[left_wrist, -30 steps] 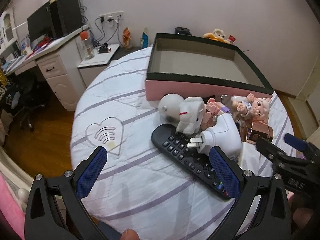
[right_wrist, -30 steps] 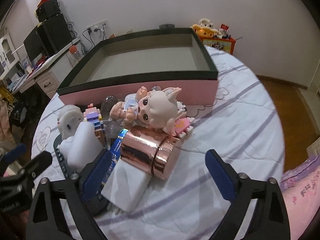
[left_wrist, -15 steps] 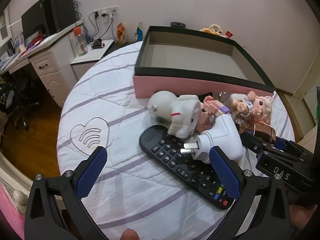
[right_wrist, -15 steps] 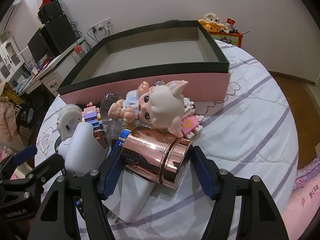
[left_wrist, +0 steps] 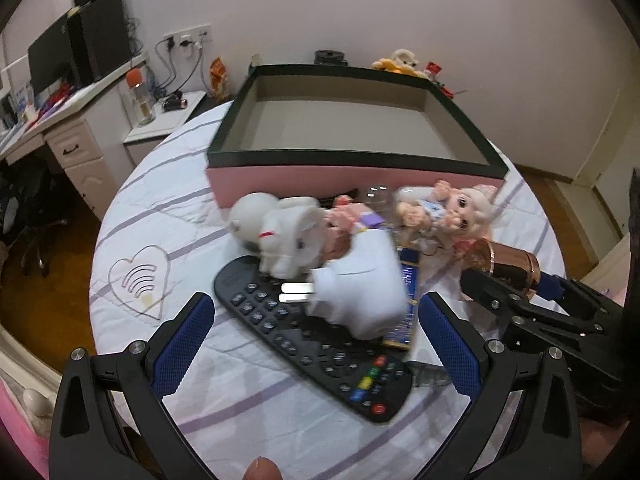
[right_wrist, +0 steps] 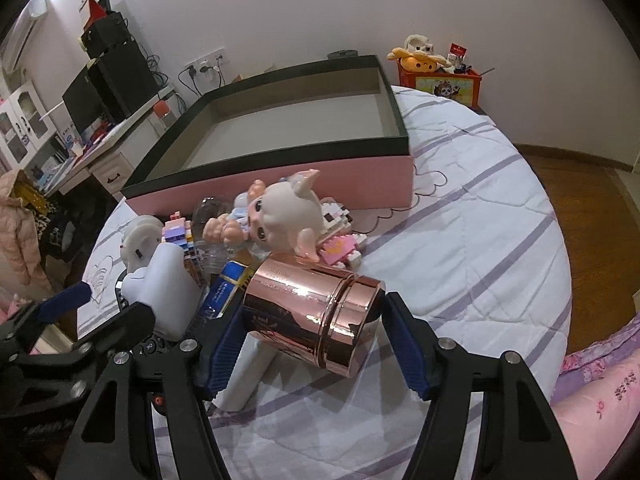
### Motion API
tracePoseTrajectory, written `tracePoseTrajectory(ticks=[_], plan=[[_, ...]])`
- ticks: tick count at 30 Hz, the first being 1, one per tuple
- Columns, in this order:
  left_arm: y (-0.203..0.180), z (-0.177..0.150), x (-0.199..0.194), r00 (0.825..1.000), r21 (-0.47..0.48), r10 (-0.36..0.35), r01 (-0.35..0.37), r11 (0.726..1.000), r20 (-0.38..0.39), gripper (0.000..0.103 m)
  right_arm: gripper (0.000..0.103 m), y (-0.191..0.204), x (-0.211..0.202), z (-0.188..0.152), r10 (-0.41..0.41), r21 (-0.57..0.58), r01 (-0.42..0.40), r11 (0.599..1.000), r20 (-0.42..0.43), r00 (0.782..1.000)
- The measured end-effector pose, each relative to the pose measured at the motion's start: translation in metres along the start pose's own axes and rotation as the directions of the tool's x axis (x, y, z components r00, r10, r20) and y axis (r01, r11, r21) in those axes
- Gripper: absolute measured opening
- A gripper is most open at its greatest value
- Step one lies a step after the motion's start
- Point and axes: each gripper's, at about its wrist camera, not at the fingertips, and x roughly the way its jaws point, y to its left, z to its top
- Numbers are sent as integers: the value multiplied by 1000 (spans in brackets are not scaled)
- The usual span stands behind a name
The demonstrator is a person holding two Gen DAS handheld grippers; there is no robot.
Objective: Organize rigid objects
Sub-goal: 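Grasp the copper cup with the right gripper while the left gripper grasps the white plug adapter, then carry the copper cup and white adapter into the pink box and release both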
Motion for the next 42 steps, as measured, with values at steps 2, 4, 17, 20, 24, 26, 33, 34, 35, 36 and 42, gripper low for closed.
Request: tracePoseTrajectory(ticks=[2,4,17,20,24,26,33,34,35,36,42], plan=[[-1,1,5,1000,-10,14,-14,1000,-10,103,68,-3,0,-1,-3,4,3,1000,0,1000],[2,2,13,1000,-24,24,-25,999,-15,103,68,-7,1,-2,0,12,0,1000,-4,1000],[5,-1,37,1000,-49,16,-17,999,-10,83,68,-9,-7,0,-11,17,11,1000,5,1000],[3,1,35,1000,-34,-23,23,999,-9,73,68,-6,-10,1,-12,11,12,1000,10,1000],[8,1,31,998,-40,-62,61,997,-8,73,65,-4,-14,1,-11,11,11,1000,13,1000],[12,1,25,997,-42,-72,72,996,-3,73,64,-3,-16,2,-12,10,12,1000,15,1000],[26,2,-3,995,-47,-96,97,994,38,73,64,3,-25,5,-7,2,7,1000,26,1000],[29,3,-6,994,-49,-96,98,994,43,73,64,4,-27,6,-8,-2,8,1000,31,999],[31,5,-12,994,-51,-96,99,994,53,73,64,5,-30,7,-7,-8,7,1000,38,999],[33,6,-15,994,-52,-96,99,994,61,73,64,6,-32,8,-5,-12,5,1000,43,999],[41,24,-29,990,-46,-91,97,994,106,73,64,17,-43,22,21,-42,-18,999,71,997]])
